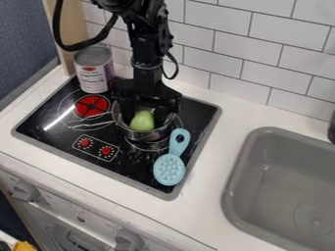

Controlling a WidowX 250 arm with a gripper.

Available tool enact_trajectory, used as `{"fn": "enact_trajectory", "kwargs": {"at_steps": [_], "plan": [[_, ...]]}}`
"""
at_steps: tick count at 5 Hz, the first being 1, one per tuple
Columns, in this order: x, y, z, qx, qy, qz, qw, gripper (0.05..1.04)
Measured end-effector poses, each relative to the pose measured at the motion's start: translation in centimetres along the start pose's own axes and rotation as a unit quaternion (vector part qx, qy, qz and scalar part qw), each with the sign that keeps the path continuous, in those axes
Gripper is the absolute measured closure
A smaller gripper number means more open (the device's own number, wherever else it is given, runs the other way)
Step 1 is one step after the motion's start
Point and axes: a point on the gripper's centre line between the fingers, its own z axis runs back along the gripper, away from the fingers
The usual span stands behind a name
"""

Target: Moved the green apple from the sufuria and place it on the top of the lid

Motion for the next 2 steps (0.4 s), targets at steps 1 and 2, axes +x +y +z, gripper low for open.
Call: {"fn": "enact_trajectory", "kwargs": {"at_steps": [1, 2], "plan": [[-0.01, -0.08, -0.05, -0.004, 0.001, 0.000, 1.0000, 0.350], [0.21, 0.50, 0.53, -0.020, 0.012, 0.019, 0.9996, 0.350]]}}
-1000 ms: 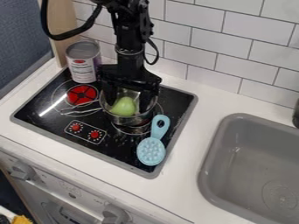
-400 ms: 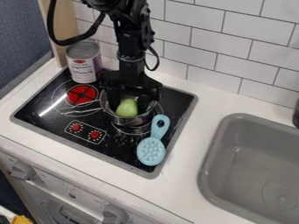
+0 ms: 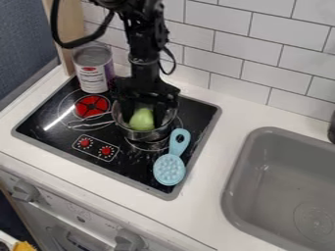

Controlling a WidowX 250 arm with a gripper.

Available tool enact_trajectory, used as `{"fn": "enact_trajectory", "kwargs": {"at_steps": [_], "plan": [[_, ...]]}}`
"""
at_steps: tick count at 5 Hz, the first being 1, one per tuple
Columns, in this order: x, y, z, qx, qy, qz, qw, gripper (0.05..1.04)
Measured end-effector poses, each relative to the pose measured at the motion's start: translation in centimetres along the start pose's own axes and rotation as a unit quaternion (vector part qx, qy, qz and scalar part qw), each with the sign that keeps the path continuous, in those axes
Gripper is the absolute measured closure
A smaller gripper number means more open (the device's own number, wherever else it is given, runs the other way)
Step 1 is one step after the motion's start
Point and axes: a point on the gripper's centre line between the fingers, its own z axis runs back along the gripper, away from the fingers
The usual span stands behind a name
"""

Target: Moved the green apple from the sufuria and place it on the top of the lid

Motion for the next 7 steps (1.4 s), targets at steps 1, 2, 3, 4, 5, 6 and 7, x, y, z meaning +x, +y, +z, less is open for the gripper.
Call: {"fn": "enact_trajectory", "kwargs": {"at_steps": [1, 2, 3, 4, 5, 6, 7], "plan": [[0.9, -0.2, 2.6, -0.028, -0.014, 0.019, 0.9993, 0.350], [1.9, 0.9, 4.9, -0.044, -0.026, 0.052, 0.9973, 0.350], [3.0, 2.9, 6.5, -0.048, -0.046, 0.097, 0.9931, 0.350], [3.5, 5.2, 7.1, -0.054, -0.053, 0.134, 0.9881, 0.352], [3.5, 8.1, 7.0, -0.045, -0.061, 0.156, 0.9848, 0.370], [3.2, 11.4, 6.5, -0.045, -0.075, 0.178, 0.9801, 0.396], [2.6, 14.2, 3.9, -0.030, -0.065, 0.197, 0.9777, 0.396]]}}
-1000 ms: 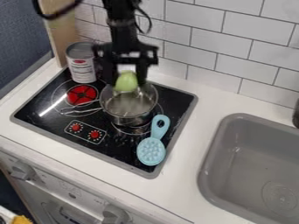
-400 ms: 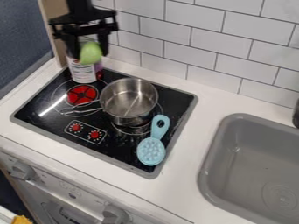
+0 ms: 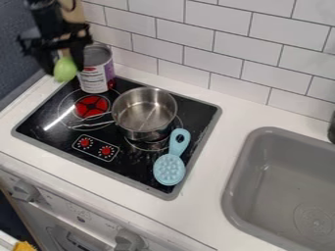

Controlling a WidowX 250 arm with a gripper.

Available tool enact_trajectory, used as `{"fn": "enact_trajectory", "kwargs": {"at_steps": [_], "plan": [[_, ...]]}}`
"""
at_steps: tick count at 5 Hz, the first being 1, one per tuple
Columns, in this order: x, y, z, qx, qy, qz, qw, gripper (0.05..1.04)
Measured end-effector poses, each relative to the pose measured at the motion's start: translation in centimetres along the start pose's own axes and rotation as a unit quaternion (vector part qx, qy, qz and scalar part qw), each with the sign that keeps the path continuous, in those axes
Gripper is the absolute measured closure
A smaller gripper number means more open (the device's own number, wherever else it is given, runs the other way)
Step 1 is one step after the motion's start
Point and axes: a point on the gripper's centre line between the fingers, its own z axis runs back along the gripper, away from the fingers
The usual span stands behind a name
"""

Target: Moved the green apple from the sufuria and place it on the top of the lid

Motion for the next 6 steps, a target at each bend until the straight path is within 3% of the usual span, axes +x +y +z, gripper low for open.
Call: {"fn": "enact_trajectory", "kwargs": {"at_steps": [1, 2, 3, 4, 5, 6], "plan": [[-0.5, 1.8, -2.1, 0.030, -0.004, 0.020, 0.9993, 0.397], [-0.9, 3.0, -4.2, 0.044, 0.016, 0.032, 0.9984, 0.397], [-0.4, 3.5, -4.3, 0.058, 0.011, 0.037, 0.9976, 0.397], [-0.2, 3.1, -4.5, 0.076, 0.008, 0.030, 0.9966, 0.330], [-0.5, 3.1, -5.0, 0.077, 0.016, 0.028, 0.9965, 0.091], [-1.1, 2.8, -5.3, 0.069, 0.024, 0.027, 0.9970, 0.080]]}}
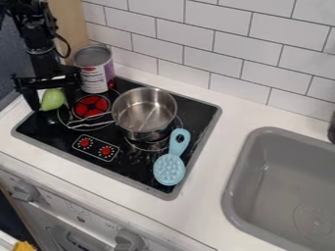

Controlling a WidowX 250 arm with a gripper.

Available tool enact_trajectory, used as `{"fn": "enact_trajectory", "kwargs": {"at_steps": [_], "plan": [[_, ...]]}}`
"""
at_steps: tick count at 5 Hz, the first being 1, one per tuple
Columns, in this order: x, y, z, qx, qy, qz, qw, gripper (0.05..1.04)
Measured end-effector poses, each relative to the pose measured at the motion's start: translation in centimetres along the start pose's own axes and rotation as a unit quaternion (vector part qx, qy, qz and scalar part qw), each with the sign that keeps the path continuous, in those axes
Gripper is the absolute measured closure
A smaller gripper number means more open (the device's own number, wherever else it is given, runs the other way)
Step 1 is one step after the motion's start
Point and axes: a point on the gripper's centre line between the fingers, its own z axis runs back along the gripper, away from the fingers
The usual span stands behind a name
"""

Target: Moved the green apple from the sufuria and place it on the top of the lid

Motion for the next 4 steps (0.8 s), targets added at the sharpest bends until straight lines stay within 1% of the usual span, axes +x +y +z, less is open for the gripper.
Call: {"fn": "enact_trajectory", "kwargs": {"at_steps": [1, 2, 3, 4], "plan": [[-0.3, -0.4, 0.6, -0.014, -0.001, -0.013, 0.9998, 0.083], [-0.5, -0.9, 2.0, -0.032, -0.004, -0.021, 0.9993, 0.083], [-0.5, -1.4, 3.9, -0.053, -0.012, -0.023, 0.9982, 0.083], [-0.4, -2.0, 5.5, -0.082, -0.022, -0.034, 0.9958, 0.083]]}}
